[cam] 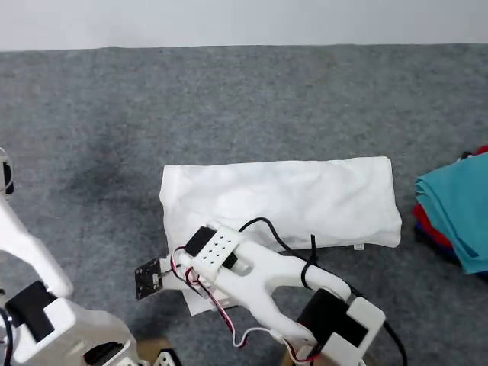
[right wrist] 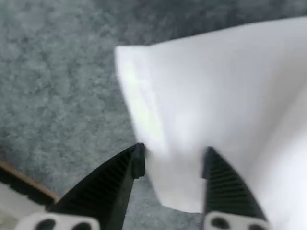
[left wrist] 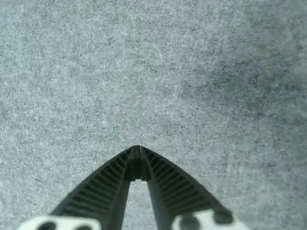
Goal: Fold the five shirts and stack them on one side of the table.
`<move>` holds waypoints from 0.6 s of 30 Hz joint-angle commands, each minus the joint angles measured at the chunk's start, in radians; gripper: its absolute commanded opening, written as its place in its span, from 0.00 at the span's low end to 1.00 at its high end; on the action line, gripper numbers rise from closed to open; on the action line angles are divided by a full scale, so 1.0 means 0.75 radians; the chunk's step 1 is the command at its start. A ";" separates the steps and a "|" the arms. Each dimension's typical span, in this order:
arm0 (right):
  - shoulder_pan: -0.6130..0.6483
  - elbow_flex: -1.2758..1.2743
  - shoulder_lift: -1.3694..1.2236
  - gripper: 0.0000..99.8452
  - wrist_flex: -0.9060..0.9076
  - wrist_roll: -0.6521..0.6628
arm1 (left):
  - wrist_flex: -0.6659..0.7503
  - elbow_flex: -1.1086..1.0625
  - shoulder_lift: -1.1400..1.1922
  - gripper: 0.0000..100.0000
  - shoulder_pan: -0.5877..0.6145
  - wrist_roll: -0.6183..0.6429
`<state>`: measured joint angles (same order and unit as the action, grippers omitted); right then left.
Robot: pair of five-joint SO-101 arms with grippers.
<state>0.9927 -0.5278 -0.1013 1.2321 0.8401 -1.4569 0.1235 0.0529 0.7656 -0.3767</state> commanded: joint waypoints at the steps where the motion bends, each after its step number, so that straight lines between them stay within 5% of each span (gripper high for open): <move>1: 0.007 0.000 -0.007 0.08 -0.034 -0.012 | 0.014 0.005 -0.057 0.00 0.008 -0.006; 18: -0.222 0.399 -0.017 0.01 0.163 -0.008 | 0.012 -0.019 -0.057 0.00 0.008 -0.006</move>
<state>0.8700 -0.3284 -0.1212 1.3334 0.8401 -1.4569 0.1112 0.0529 0.7656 -0.3767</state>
